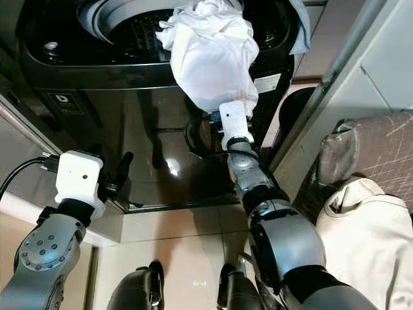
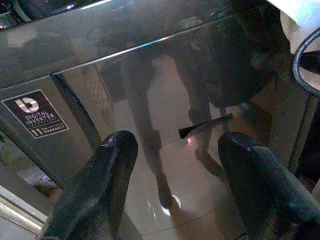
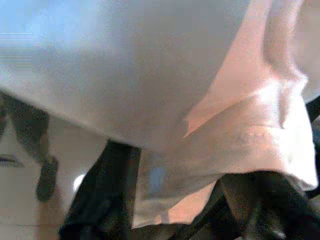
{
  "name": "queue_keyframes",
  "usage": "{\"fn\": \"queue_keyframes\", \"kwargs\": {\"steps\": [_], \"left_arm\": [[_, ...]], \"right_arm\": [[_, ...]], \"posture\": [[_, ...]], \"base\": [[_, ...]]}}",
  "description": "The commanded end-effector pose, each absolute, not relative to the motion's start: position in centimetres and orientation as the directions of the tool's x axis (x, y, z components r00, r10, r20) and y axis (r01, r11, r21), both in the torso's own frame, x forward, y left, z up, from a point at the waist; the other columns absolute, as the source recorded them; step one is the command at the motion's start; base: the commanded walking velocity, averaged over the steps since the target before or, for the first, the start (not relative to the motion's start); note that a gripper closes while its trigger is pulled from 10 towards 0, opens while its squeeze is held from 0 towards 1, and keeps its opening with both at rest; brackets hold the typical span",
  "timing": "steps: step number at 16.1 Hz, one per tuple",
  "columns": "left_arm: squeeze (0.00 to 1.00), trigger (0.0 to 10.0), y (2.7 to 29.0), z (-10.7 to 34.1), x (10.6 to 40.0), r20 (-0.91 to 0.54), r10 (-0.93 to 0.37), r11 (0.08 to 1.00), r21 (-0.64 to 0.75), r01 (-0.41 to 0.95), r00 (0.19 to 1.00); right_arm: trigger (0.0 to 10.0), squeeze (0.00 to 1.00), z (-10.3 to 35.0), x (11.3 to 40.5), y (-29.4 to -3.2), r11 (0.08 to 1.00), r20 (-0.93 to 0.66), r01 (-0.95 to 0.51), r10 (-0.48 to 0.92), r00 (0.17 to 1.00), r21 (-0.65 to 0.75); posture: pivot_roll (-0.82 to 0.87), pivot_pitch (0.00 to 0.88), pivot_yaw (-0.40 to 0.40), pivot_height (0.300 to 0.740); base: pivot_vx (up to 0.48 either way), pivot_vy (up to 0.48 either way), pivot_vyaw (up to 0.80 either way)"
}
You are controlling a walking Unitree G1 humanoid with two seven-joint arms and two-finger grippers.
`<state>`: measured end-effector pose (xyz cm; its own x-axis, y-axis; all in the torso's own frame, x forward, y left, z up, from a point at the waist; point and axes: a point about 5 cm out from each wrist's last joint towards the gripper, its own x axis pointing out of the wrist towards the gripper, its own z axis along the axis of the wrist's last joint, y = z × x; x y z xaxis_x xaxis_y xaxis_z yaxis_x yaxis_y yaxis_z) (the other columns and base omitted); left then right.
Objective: Clothes washing
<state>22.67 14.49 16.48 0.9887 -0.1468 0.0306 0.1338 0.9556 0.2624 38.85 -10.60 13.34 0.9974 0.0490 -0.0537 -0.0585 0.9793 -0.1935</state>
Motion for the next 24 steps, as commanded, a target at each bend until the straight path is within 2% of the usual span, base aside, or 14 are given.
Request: {"fn": "queue_keyframes", "kwargs": {"steps": [1, 5, 9, 11, 13, 15, 17, 20, 24], "left_arm": [[0.00, 10.0, 14.5, 16.5, 22.3, 0.022, -0.143, 0.953, 0.271, 0.132, 0.989], [0.00, 10.0, 14.3, 16.7, 22.9, 0.042, -0.133, 0.958, 0.262, 0.117, 0.990], [0.00, 10.0, 13.7, 16.7, 23.4, 0.054, -0.138, 0.961, 0.249, 0.121, 0.989], [0.00, 10.0, 13.5, 16.7, 23.7, 0.063, -0.136, 0.963, 0.242, 0.117, 0.989], [0.00, 10.0, 13.4, 16.7, 23.8, 0.068, -0.131, 0.965, 0.237, 0.111, 0.989], [0.00, 10.0, 13.1, 16.6, 24.0, 0.073, -0.133, 0.966, 0.232, 0.113, 0.988], [0.00, 10.0, 13.0, 16.5, 24.2, 0.077, -0.135, 0.967, 0.228, 0.114, 0.988], [0.00, 10.0, 12.6, 16.5, 24.5, 0.085, -0.148, 0.966, 0.226, 0.126, 0.985], [0.00, 10.0, 12.4, 16.7, 25.0, 0.112, -0.137, 0.968, 0.224, 0.109, 0.984]], "right_arm": [[0.0, 0.00, 13.2, 38.9, -10.3, 0.986, -0.080, -0.061, 0.049, 0.996, -0.158], [0.0, 0.00, 19.8, 40.5, -7.8, 0.984, 0.140, -0.142, 0.156, 0.978, -0.104], [0.0, 0.00, 22.8, 41.0, -7.0, 0.981, 0.222, -0.182, 0.193, 0.956, -0.072], [0.0, 0.00, 25.7, 41.2, -6.3, 0.974, 0.301, -0.217, 0.226, 0.926, -0.066], [0.0, 0.00, 26.8, 41.3, -5.8, 0.968, 0.323, -0.239, 0.249, 0.913, -0.071], [0.0, 0.00, 25.1, 41.3, -6.0, 0.966, 0.238, -0.250, 0.260, 0.936, -0.071], [0.0, 0.00, 25.6, 41.4, -5.8, 0.963, 0.255, -0.258, 0.268, 0.929, -0.072], [0.0, 0.00, 28.2, 41.5, -5.2, 0.956, 0.306, -0.267, 0.293, 0.906, -0.124], [0.0, 0.00, 32.6, 41.2, -4.2, 0.919, 0.390, -0.201, 0.331, 0.859, -0.338]], "posture": [[0.25, 0.280, 0.023, 0.740], [0.23, 0.250, -0.002, 0.740], [0.21, 0.237, -0.018, 0.740], [0.21, 0.222, -0.033, 0.740], [0.21, 0.214, -0.039, 0.740], [0.21, 0.206, -0.046, 0.740], [0.20, 0.200, -0.045, 0.740], [0.20, 0.178, -0.051, 0.740], [0.22, 0.150, -0.078, 0.740]], "base": [[0.000, 0.000, 0.00], [0.000, 0.000, 0.00], [0.000, 0.000, 0.00], [0.000, 0.000, 0.00], [0.000, 0.000, 0.00], [0.000, 0.000, 0.00], [0.000, 0.000, 0.00], [0.000, 0.000, 0.00], [0.000, 0.000, 0.00]]}}
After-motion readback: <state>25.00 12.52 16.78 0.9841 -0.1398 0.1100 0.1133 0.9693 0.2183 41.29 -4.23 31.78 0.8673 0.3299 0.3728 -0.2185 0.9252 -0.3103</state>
